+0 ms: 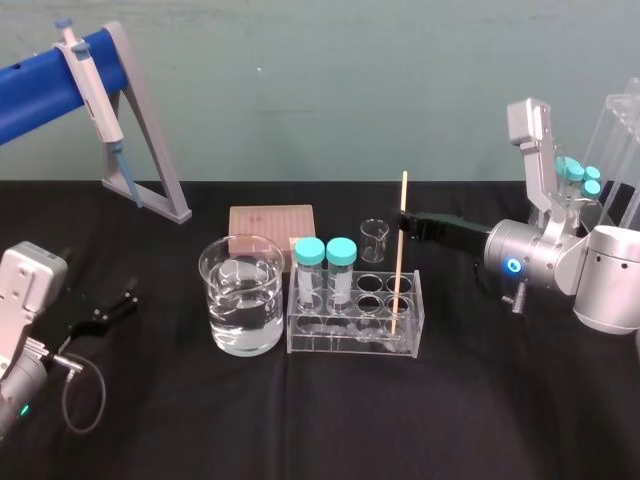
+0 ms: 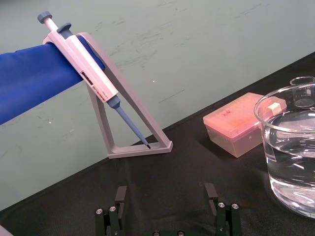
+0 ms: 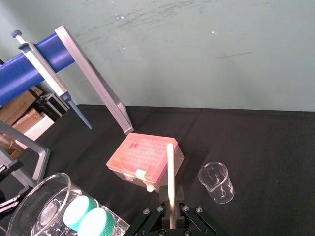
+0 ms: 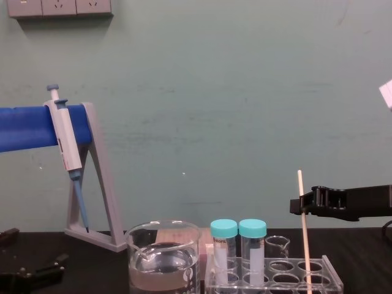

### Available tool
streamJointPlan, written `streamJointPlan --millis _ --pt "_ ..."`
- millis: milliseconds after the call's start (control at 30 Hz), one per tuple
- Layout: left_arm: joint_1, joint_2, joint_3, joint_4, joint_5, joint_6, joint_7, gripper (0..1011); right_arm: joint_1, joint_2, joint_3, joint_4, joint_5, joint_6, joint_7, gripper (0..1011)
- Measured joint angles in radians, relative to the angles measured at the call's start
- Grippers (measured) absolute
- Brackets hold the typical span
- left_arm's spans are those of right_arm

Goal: Hold the thermometer with one hand and immerse one end into the beaker, then reinsert it into the test tube rack.

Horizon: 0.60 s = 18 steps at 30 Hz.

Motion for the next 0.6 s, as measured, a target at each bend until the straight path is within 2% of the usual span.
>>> streamJointPlan --millis 300,600 --pt "0.000 0.000 0.000 0.000 0.000 0.000 0.000 1004 -0.008 0.008 -0.003 -0.021 -0.005 -0.010 -0.003 48" --pt "0.000 0.000 0.000 0.000 0.000 0.000 0.000 1003 -0.050 0.060 -0.034 -0.157 -0.110 -0.073 -0.024 48"
